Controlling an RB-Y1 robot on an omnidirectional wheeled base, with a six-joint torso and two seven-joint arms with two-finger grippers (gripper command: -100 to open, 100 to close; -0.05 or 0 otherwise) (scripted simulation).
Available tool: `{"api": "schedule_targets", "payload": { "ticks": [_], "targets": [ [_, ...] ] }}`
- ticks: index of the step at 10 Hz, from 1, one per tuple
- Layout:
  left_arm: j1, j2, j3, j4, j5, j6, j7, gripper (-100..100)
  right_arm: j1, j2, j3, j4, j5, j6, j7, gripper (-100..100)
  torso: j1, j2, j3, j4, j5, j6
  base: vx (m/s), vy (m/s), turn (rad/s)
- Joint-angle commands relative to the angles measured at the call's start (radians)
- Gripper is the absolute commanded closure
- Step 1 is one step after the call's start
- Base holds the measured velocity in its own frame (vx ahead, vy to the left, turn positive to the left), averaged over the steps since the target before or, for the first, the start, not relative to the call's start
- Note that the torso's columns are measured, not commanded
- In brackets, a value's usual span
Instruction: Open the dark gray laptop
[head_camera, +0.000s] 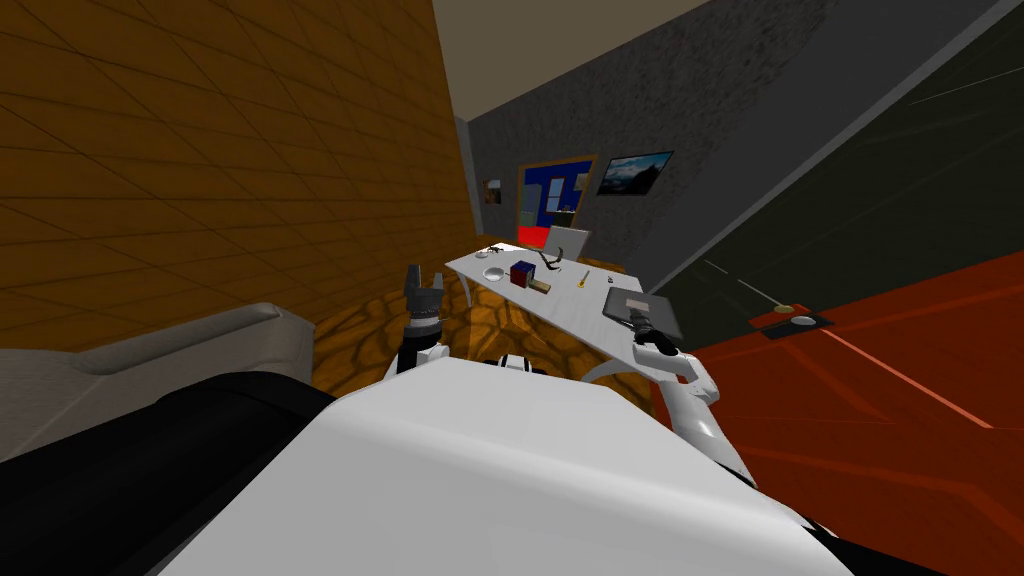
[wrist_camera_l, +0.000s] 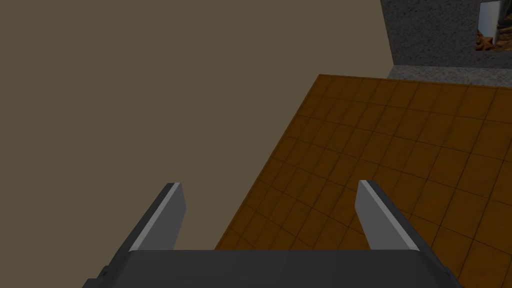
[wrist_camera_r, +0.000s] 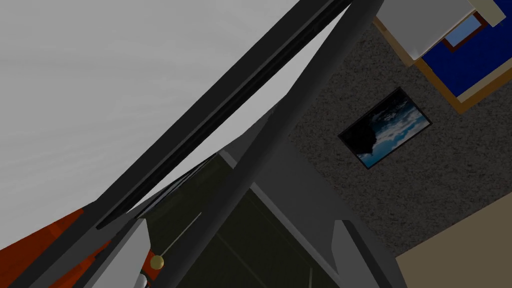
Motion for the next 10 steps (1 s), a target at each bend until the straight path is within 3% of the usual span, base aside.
{"api": "schedule_targets", "payload": {
  "ticks": [1, 3, 4, 5, 10],
  "targets": [
    [0.0, 0.0, 0.0, 0.0, 0.0, 0.0, 0.0, 0, -0.005, -0.026, -0.005, -0.034, -0.018, 0.053, 0.003, -100, -0.001, -0.001, 0.0, 0.0, 0.0, 0.0, -0.035, 0.01, 0.017],
    [0.0, 0.0, 0.0, 0.0, 0.0, 0.0, 0.0, 0, -0.006, -0.044, -0.009, -0.064, -0.031, 0.094, 0.004, -100, 0.0, -0.002, -0.001, 0.0, 0.001, 0.0, -0.029, 0.006, 0.019],
    [0.0, 0.0, 0.0, 0.0, 0.0, 0.0, 0.0, 0, -0.004, -0.039, -0.007, -0.055, -0.029, 0.08, 0.003, -100, 0.001, -0.001, -0.001, 0.0, 0.001, -0.001, -0.013, 0.001, 0.003],
    [0.0, 0.0, 0.0, 0.0, 0.0, 0.0, 0.0, 0, -0.004, -0.041, -0.007, -0.056, -0.03, 0.084, 0.003, 0, 0.0, -0.002, -0.001, 0.0, 0.0, -0.001, 0.0, 0.0, 0.0],
    [0.0, 0.0, 0.0, 0.0, 0.0, 0.0, 0.0, 0, -0.005, -0.041, -0.008, -0.056, -0.03, 0.083, 0.003, 0, -0.001, -0.002, -0.001, -0.001, -0.001, -0.001, 0.0, 0.0, 0.0]
  ]
}}
